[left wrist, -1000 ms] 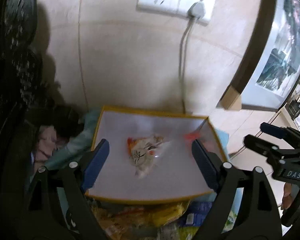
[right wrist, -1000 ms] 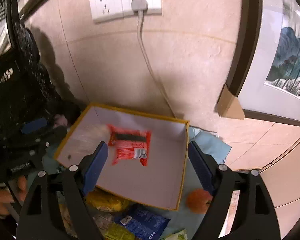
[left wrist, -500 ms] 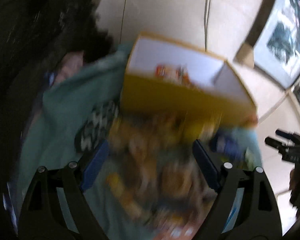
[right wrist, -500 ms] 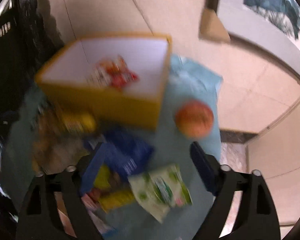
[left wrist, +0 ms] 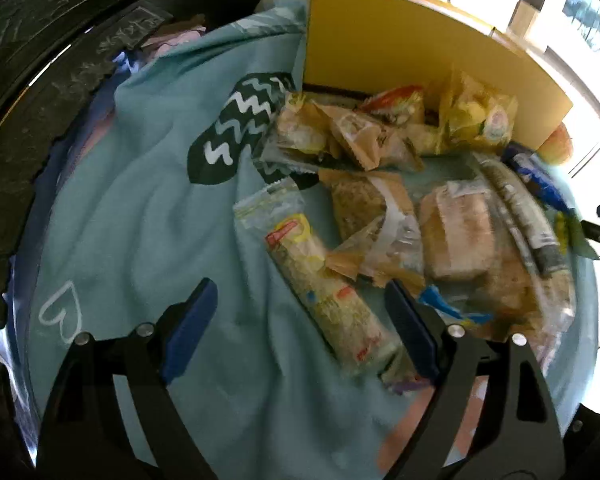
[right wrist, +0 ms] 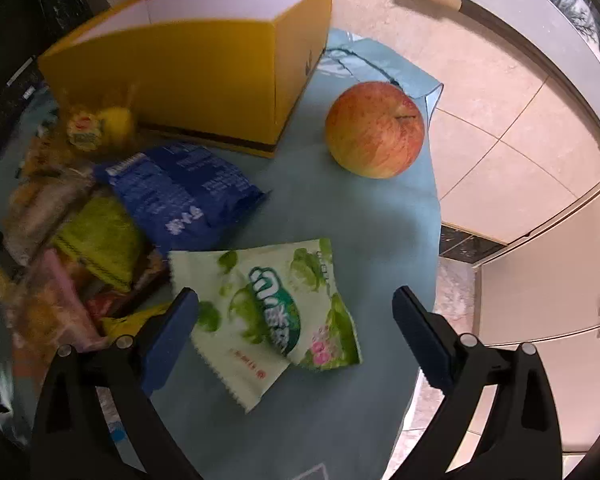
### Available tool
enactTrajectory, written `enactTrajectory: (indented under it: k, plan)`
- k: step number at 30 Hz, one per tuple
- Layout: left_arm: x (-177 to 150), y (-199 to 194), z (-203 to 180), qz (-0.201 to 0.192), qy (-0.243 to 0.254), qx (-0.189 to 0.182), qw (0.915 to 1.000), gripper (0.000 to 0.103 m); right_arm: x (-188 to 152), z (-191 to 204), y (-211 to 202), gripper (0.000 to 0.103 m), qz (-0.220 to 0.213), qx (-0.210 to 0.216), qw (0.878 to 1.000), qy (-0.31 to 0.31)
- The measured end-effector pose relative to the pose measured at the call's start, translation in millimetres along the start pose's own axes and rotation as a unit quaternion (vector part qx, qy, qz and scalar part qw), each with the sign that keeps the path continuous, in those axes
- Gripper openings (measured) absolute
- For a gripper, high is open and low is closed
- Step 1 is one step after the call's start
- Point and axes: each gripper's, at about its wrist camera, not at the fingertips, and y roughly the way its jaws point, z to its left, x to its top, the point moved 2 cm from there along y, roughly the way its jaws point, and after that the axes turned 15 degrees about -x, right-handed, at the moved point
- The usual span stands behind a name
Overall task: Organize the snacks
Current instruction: 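Grasp the clear puffed-rice bag with the left tool while the right tool grasps the green candy bag, then lift both held bags up from the snack pile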
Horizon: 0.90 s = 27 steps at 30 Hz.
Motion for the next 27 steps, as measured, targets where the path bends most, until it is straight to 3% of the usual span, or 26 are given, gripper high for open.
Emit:
enactTrajectory:
  k: [3,4,6,7,8,11,15,20,22,23,27]
  plan:
    - [-5,27,2,0.036,0.000,0.015,0.9993,0.087,-1,5,19,0.098,0.028,-0.001,1.000,0.012]
    - [-6,26,0,0.026,0.011,0.020,0.9994,0.089,-1,2,20,0.097,0.031,0.010,0.999,0.027]
    - [-7,22,-2,0.021,0.020,0.009,0.9995,0.071,-1,-2,20,0.074,0.042,0.046,0.997,0.053]
    - [-7,16,-4,0.017,0.028,0.001,0.9995,0.045,-1,-4,18,0.069,0.038,0.042,0.997,0.053]
    - [-8,12,-5,0.018,0.031,-0.005,0.9993,0.030,-2,-7,15,0.062,0.036,0.047,0.997,0.052]
    - [-8,-7,2,0.000,0.010,-0.036,0.9993,0.029,-11,-18,9,0.046,0.037,0.055,0.995,0.071]
    - [-11,-29,3,-0.023,0.003,-0.060,0.9980,0.029,-21,-26,2,0.044,0.035,0.069,0.993,0.091]
    - [-18,-34,-1,-0.019,0.003,-0.058,0.9981,0.028,-27,-27,1,0.045,0.032,0.079,0.992,0.093]
    - [-21,-29,2,-0.005,0.000,-0.052,0.9986,0.028,-25,-30,5,0.057,0.034,0.077,0.993,0.081]
    - [-22,-26,5,-0.002,-0.001,-0.049,0.9988,0.028,-23,-27,4,0.071,0.028,0.064,0.995,0.070]
    - [-23,-16,15,0.005,-0.007,-0.042,0.9991,0.029,-12,-3,-9,0.079,-0.004,0.016,1.000,-0.002]
